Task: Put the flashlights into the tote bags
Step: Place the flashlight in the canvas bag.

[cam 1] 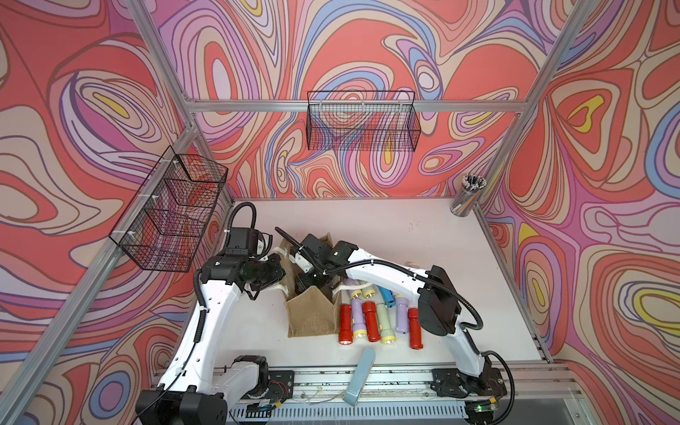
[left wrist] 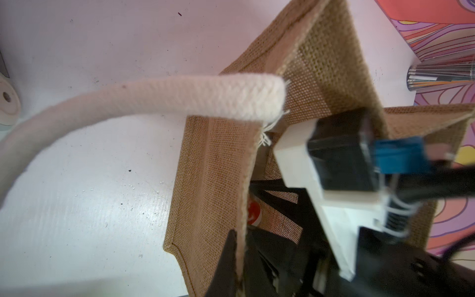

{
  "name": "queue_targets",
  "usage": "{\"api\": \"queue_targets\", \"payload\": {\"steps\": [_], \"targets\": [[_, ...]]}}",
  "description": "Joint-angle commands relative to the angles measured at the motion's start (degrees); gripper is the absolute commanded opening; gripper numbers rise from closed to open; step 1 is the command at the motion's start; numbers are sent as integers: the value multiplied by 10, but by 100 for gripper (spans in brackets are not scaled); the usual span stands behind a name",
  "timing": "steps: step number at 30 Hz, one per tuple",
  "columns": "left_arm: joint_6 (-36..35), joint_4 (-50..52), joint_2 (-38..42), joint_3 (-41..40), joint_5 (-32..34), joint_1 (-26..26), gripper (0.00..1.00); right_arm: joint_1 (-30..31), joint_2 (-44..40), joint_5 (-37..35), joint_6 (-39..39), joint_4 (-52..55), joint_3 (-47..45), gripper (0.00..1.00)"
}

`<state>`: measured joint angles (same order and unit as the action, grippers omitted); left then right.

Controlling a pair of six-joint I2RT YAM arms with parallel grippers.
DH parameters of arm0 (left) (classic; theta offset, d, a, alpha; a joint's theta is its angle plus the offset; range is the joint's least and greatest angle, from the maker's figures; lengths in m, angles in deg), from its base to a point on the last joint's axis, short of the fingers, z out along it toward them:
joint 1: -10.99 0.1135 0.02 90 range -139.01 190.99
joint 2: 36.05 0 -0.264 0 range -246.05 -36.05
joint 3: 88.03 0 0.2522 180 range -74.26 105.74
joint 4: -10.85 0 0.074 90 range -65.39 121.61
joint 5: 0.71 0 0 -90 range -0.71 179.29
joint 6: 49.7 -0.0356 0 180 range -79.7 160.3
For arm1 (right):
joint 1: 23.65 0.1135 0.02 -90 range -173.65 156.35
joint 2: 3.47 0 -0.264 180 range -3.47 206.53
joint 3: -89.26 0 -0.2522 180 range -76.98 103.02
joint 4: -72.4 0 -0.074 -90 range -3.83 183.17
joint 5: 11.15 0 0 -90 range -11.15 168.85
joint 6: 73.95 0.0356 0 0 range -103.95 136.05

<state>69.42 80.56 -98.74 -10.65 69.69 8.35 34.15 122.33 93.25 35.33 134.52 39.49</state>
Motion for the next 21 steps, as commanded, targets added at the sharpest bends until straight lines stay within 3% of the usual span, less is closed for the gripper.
{"api": "queue_targets", "payload": {"steps": [1,8,21], "targets": [[-14,22,-6,8,24,2,9,0,-37,-3,-11,-16,16,53],[-25,29,-24,19,36,2,8,0,-77,-42,-36,-36,13,54],[-33,38,-14,33,87,2,5,-10,-214,-245,-75,-76,-68,60]]}}
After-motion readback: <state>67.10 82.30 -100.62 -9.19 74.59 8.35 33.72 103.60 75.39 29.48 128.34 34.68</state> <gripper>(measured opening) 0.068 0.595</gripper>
